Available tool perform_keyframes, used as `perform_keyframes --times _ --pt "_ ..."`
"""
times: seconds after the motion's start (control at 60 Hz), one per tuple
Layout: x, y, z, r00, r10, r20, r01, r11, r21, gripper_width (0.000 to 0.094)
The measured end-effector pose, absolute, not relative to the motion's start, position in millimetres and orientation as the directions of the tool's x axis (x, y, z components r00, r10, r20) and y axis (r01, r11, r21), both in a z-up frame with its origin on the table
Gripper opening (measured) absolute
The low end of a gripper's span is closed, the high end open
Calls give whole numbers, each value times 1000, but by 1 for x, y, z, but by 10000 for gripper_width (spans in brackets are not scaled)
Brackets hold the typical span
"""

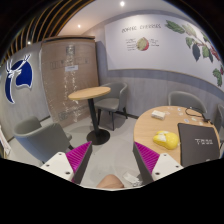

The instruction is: Arrange mouse

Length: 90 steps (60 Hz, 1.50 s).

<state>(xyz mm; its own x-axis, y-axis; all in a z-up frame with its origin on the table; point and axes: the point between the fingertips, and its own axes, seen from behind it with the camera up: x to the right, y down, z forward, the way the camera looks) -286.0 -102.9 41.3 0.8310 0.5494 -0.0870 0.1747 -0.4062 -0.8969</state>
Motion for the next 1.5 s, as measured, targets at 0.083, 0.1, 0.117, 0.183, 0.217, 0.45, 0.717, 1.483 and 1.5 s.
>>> perform_keyframes --times 0.083,0.1,0.117,0.183,0.217,0.45,0.717,1.483,1.5 --pt "-261 -98 25 856 506 -110 162 -463 -871 848" --pt "-255 -96 24 860 498 -112 158 -468 -870 848" --pt "-240 -94 23 865 490 -108 158 -471 -868 846" --pt "-204 -75 17 889 452 -76 171 -481 -860 846" --pt "-193 -68 17 902 427 -65 165 -480 -862 849" --pt "-124 -8 3 940 342 -10 178 -514 -839 848" --pt "-113 41 -10 942 336 22 221 -567 -794 833" --pt "-1 71 118 983 174 50 114 -384 -916 363" --pt "8 69 112 985 163 59 120 -399 -909 362"
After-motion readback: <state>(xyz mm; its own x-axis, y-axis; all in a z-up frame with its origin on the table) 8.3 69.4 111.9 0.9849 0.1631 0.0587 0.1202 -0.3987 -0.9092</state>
